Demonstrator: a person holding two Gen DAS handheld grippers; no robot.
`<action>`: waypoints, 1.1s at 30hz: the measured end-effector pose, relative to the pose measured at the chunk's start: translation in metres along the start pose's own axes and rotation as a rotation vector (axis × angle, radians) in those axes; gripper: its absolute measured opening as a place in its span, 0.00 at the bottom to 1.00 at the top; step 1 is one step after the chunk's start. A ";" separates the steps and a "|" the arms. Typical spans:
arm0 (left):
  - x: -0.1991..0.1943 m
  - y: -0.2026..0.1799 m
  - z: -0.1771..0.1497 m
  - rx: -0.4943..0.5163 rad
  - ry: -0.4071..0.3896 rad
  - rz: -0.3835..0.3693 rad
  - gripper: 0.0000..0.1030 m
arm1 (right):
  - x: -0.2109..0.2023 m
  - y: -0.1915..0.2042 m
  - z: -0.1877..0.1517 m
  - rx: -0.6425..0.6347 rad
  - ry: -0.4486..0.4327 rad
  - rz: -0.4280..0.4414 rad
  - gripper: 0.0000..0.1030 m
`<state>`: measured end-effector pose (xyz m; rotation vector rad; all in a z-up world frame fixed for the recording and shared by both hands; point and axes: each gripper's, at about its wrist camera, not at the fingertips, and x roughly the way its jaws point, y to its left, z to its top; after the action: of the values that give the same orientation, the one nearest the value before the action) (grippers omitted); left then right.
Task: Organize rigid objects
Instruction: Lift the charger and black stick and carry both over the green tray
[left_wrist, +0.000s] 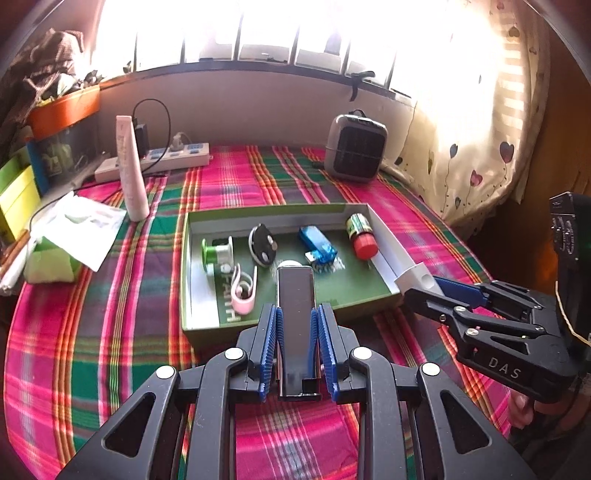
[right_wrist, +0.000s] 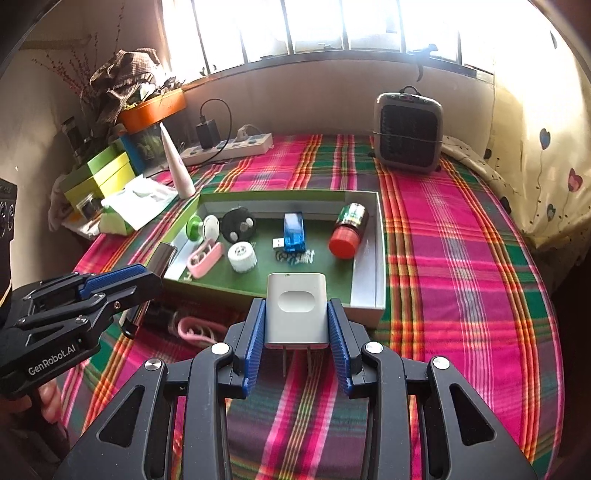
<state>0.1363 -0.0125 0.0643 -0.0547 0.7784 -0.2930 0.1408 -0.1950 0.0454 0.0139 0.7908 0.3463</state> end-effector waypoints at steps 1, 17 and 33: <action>0.002 0.002 0.004 -0.001 0.000 -0.002 0.21 | 0.003 -0.001 0.003 0.004 0.006 0.004 0.34; 0.040 0.013 0.041 -0.015 0.016 -0.026 0.21 | 0.048 -0.017 0.039 0.027 0.052 -0.005 0.34; 0.079 0.021 0.045 -0.026 0.084 -0.019 0.21 | 0.079 -0.021 0.041 0.011 0.101 -0.028 0.34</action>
<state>0.2261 -0.0178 0.0387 -0.0753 0.8657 -0.3051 0.2267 -0.1857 0.0163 -0.0041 0.8926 0.3182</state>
